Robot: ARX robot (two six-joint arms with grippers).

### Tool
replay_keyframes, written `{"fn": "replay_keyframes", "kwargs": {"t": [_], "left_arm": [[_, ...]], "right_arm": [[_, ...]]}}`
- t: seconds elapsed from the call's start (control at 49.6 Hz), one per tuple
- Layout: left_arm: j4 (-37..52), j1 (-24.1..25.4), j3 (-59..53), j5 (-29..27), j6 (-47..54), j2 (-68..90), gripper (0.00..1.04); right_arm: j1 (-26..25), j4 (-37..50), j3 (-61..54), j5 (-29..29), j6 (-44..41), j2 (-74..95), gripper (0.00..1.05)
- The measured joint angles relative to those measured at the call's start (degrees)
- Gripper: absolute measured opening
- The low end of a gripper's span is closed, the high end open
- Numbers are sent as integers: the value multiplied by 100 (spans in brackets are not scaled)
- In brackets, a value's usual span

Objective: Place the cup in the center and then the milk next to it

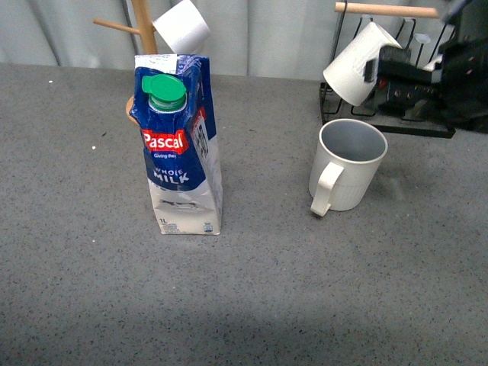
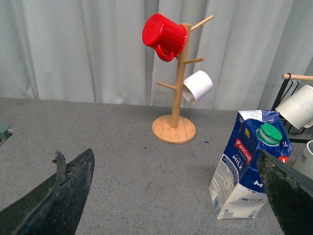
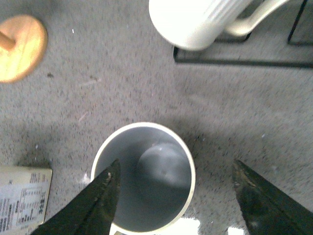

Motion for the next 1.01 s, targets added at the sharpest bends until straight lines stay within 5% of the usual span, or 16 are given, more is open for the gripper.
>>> {"fn": "replay_keyframes", "kwargs": {"t": [0.161, 0.303, 0.444, 0.666, 1.009], "left_arm": [[0, 0, 0, 2, 0, 0, 98], [0, 0, 0, 0, 0, -7, 98], [0, 0, 0, 2, 0, -2, 98], [0, 0, 0, 0, 0, -2, 98], [0, 0, 0, 0, 0, -2, 98]], "right_arm": [[-92, 876, -632, 503, -254, -835, 98], [-201, 4116, -1947, 1325, -970, -938, 75], [-367, 5692, -2920, 1235, -1200, -1355, 50], [-592, 5639, -4050, 1001, -1270, -2437, 4], [-1054, 4964, -4859, 564, -1290, -3908, 1]]}}
